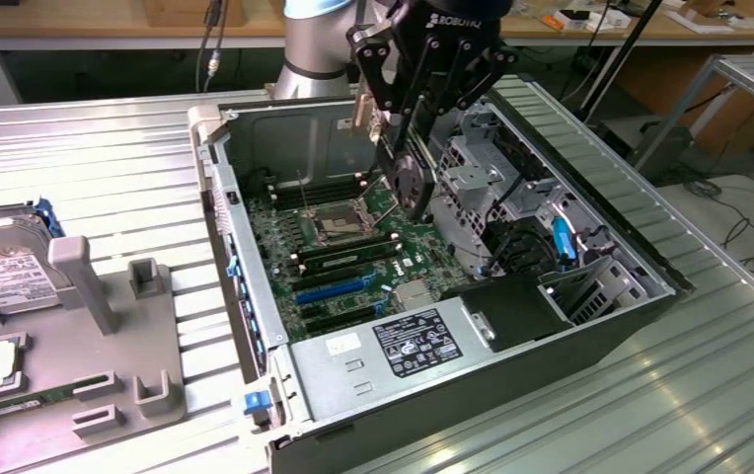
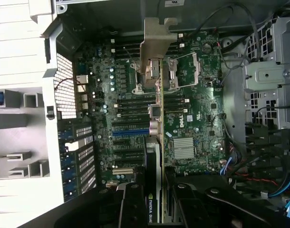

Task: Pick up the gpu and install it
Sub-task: 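Insert the gpu into the slot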

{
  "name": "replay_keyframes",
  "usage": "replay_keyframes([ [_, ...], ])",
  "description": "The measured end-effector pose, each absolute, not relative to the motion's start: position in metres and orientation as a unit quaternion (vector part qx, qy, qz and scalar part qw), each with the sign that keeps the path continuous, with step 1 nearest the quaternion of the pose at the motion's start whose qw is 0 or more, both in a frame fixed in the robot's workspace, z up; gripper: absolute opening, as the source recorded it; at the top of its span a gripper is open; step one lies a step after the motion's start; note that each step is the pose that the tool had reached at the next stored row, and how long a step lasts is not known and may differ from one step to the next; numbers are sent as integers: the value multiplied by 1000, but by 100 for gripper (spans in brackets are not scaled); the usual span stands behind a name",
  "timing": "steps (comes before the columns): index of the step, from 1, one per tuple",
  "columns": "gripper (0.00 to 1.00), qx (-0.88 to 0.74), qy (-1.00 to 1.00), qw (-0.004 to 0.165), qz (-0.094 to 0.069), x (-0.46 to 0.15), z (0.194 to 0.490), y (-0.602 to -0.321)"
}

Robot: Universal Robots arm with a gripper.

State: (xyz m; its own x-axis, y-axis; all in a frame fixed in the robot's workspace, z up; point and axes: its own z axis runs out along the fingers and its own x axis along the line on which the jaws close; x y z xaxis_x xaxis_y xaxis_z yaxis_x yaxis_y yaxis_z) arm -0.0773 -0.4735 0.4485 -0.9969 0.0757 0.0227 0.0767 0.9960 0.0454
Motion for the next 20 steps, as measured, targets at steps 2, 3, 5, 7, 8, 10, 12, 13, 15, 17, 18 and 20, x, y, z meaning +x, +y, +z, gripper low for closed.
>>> replay_keyframes([
  [2, 27, -38, -999, 10, -23, -74, 448, -474],
  [3, 27, -36, -999, 10, -23, -74, 448, -473],
  [5, 27, -23, -999, 11, -23, -74, 448, -473],
  [7, 27, -2, -1000, 11, -23, -74, 448, -473],
  [8, 27, 6, -1000, 11, -23, -74, 448, -473],
  [10, 27, 23, -999, 12, -22, -73, 448, -473],
  [12, 27, 49, -998, 12, -22, -73, 448, -473],
  [13, 27, 61, -998, 13, -22, -73, 448, -473],
  [15, 27, 84, -996, 13, -22, -72, 448, -473],
  [17, 27, 99, -995, 14, -21, -72, 448, -473],
  [18, 27, 115, -993, 14, -21, -72, 448, -473],
  [20, 27, 150, -988, 15, -21, -72, 448, -473],
])
